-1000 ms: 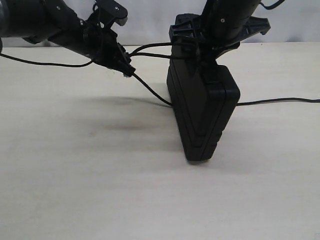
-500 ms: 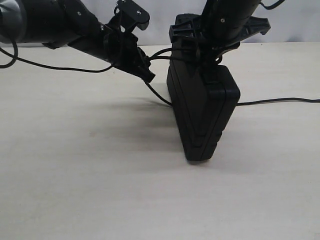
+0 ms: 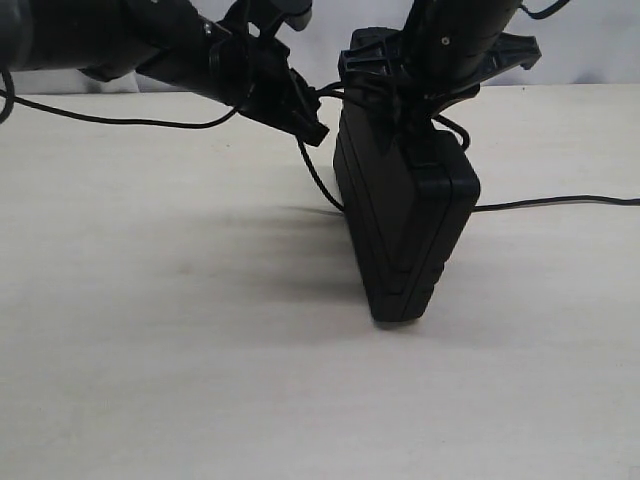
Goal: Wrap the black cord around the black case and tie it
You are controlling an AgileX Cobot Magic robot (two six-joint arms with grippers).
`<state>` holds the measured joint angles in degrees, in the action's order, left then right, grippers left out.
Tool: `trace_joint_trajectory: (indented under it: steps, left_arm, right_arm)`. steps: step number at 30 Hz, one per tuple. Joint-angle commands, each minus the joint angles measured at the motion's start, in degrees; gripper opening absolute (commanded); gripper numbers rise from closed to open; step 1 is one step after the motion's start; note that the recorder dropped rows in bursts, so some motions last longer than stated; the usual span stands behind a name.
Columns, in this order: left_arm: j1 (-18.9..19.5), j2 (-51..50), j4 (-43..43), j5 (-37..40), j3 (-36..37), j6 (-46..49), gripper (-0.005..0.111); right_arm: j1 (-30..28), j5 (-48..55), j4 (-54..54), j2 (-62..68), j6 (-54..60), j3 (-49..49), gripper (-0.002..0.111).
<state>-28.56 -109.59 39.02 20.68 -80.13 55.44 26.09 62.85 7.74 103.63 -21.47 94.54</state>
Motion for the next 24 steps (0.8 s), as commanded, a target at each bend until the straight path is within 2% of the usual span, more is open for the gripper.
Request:
trace_joint_trajectory:
  steps: [1,14,24]
  left_arm:
    - [-1.9,0.2,0.1,-0.7,0.1,0.5,0.0]
    - [-6.1,0.2,0.4,-2.5,0.1,2.0,0.0]
    - [-6.6,0.2,0.7,-2.6,0.1,2.3,0.0]
  right_arm:
    - [0.1,1.2,0.4,-0.5,1.1,0.1,0.004]
    - [0.1,1.2,0.4,-0.5,1.1,0.1,0.004]
    - [0.1,1.2,0.4,-0.5,1.1,0.1,0.004]
